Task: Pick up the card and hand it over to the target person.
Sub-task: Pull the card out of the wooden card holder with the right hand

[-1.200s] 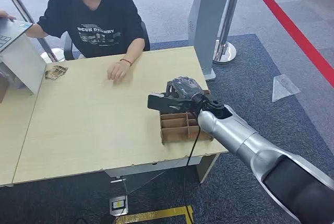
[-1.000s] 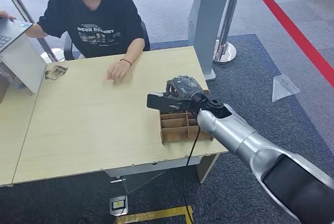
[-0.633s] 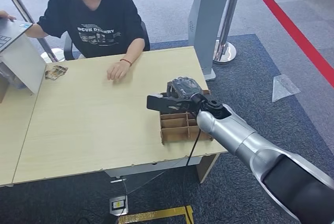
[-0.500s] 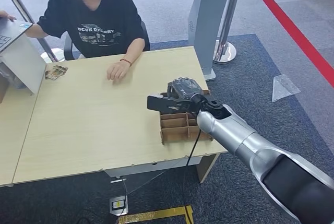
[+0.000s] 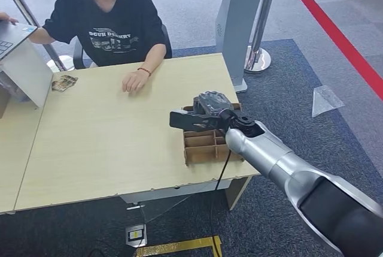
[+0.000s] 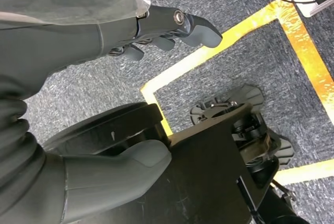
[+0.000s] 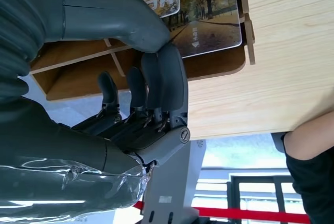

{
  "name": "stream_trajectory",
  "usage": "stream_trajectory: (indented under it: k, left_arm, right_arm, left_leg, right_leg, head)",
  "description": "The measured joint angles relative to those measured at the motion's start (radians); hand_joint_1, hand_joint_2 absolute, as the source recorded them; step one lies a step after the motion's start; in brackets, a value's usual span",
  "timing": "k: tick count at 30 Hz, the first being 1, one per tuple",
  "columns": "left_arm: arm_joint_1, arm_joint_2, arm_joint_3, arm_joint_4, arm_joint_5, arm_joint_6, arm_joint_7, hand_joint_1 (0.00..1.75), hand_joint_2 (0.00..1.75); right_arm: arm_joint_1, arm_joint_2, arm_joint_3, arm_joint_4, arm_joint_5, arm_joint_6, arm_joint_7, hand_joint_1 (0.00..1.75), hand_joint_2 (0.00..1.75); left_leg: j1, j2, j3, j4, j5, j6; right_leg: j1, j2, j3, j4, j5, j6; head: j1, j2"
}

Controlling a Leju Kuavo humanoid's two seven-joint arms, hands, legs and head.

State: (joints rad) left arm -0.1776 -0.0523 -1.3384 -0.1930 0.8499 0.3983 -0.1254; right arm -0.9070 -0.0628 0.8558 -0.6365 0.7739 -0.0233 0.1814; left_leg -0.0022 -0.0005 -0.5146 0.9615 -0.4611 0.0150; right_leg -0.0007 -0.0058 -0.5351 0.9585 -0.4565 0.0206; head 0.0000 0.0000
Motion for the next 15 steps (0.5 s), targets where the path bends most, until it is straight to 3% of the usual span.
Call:
stream_trajectory:
  k: [6,12,15]
  left_arm:
    - [0.005,0.000,0.003,0.000,0.004,0.003,-0.002,0.00,1.75]
    - [0.008,0.000,0.004,-0.001,0.007,0.007,-0.003,0.00,1.75]
    - [0.006,0.000,0.002,-0.001,0.006,0.006,-0.003,0.00,1.75]
  right_arm:
    - [-0.018,0.011,-0.001,0.014,-0.003,-0.006,-0.009,1.26,1.75]
    - [-0.033,0.012,0.001,0.008,-0.001,-0.010,-0.010,1.50,1.75]
    - [-0.036,0.009,0.001,0.003,-0.001,-0.010,-0.009,1.49,1.75]
  left_leg:
    - [0.000,0.001,-0.001,0.000,0.000,-0.001]
    - [0.000,0.001,0.000,0.000,0.000,0.000]
    - [0.000,0.000,-0.001,0.000,0.000,0.000]
  right_leg:
    - [0.000,0.001,-0.001,0.000,0.001,0.000]
    - [0.000,0.001,-0.001,0.000,0.000,0.000]
    - [0.000,0.000,-0.001,0.000,0.000,0.000]
  head:
    - [0.000,0.000]
    - [0.000,0.000]
    - [0.000,0.000]
